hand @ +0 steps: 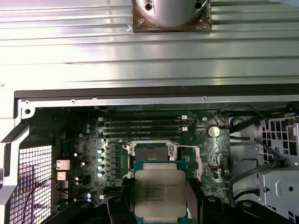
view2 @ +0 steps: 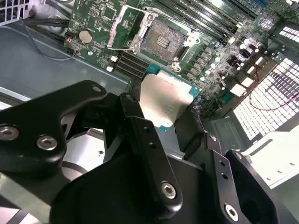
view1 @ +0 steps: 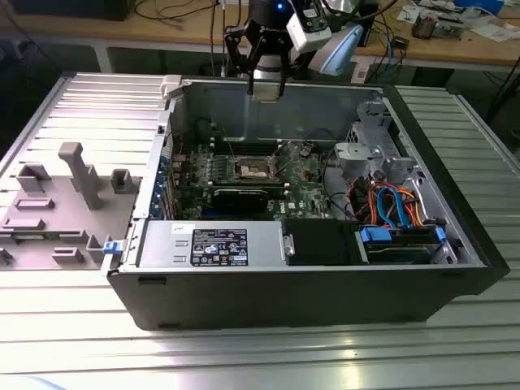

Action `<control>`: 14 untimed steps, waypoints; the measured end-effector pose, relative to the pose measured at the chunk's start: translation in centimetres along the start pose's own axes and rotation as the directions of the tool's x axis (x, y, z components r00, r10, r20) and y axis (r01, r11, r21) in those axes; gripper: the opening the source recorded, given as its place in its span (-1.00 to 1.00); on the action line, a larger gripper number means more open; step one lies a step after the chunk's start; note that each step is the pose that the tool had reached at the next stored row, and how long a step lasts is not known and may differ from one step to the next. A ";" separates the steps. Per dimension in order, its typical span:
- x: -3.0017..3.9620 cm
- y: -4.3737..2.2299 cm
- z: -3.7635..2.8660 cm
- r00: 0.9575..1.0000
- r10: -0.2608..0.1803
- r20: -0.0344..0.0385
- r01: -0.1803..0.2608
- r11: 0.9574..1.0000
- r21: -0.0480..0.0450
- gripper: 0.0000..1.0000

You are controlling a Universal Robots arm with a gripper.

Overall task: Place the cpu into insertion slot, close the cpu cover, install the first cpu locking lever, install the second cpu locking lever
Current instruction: 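Place the cpu into insertion slot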

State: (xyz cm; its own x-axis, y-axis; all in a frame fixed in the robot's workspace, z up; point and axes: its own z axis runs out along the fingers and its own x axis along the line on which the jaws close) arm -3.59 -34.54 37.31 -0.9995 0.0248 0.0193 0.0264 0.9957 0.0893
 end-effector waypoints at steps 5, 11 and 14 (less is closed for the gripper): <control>0.00 0.00 0.00 1.000 0.000 0.000 0.000 1.000 0.000 0.07; -0.05 0.00 0.02 1.000 0.024 0.002 -0.024 1.000 0.000 0.07; -0.05 0.00 0.05 0.997 0.079 0.007 -0.079 0.997 -0.002 0.07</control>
State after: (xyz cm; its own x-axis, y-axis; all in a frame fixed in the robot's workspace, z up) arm -3.54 -34.54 37.27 -0.9944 0.1038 0.0193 0.1052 0.9904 0.0895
